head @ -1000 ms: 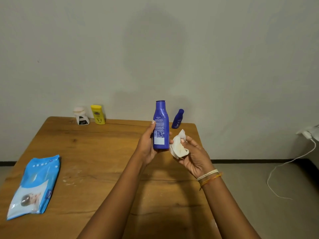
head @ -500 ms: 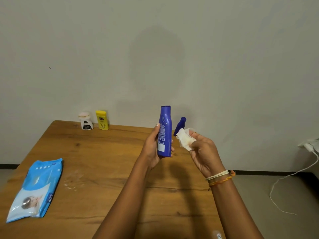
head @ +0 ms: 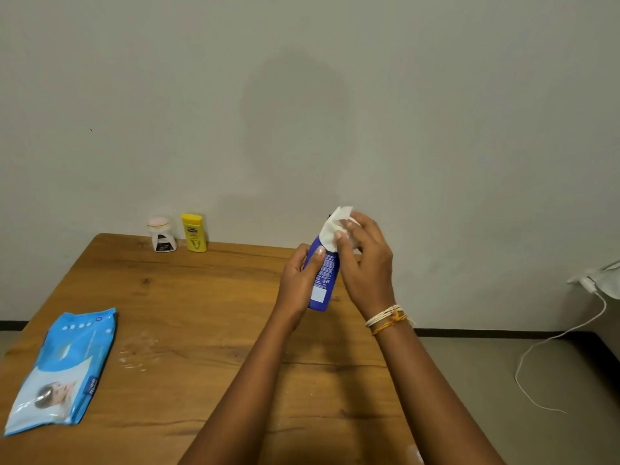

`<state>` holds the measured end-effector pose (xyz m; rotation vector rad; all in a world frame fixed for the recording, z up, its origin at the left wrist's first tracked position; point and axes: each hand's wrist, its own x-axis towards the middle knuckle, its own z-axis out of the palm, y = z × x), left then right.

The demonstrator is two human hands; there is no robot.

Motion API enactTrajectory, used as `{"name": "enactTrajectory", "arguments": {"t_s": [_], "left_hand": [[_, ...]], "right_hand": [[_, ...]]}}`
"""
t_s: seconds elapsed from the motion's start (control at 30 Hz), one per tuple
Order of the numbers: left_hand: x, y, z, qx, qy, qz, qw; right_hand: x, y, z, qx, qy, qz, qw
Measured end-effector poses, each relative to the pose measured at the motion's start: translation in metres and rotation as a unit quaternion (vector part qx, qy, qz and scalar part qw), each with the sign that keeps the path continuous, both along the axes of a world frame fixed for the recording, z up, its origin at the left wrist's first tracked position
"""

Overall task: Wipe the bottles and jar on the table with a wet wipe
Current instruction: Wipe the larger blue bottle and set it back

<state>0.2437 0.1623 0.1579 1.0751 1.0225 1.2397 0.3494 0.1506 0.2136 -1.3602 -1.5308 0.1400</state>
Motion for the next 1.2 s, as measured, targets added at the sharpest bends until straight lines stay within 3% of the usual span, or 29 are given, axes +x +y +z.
{"name": "enactTrajectory", "arguments": {"t_s": [0.33, 0.37, 0.5, 0.57, 0.7, 0.97, 1.07, 1.2], "left_hand": [[-0.006, 0.005, -0.003, -0.035, -0.076, 0.054, 0.995], [-0.008, 0.006, -0.003, -0.034, -0.075, 0.055, 0.995], [-0.008, 0.008, -0.005, -0.038, -0.083, 0.032, 0.995], [-0.004, 0.007, -0.005, -0.042, -0.078, 0.019, 0.996], [0.005, 0.005, 0.001, -0.038, -0.107, 0.020, 0.993], [-0.010, 0.010, 0.004, -0.096, -0.227, -0.007, 0.969], [-0.012, 0.010, -0.001, -0.126, -0.256, -0.022, 0.958], [-0.014, 0.008, -0.011, -0.146, -0.243, -0.023, 0.959]], "right_hand": [[-0.012, -0.045, -0.054, -0.007, -0.180, 0.048, 0.983], [-0.008, -0.048, -0.056, -0.013, -0.164, 0.056, 0.985], [-0.003, -0.028, -0.032, 0.000, 0.044, 0.009, 0.999], [-0.003, -0.007, -0.012, 0.016, 0.070, -0.020, 0.997], [-0.013, 0.010, -0.007, -0.010, -0.052, 0.013, 0.999], [-0.016, -0.053, -0.075, -0.006, -0.232, 0.112, 0.966], [-0.008, -0.054, -0.070, -0.006, -0.186, 0.127, 0.974], [-0.003, -0.015, -0.032, 0.035, -0.090, 0.052, 0.994]]}}
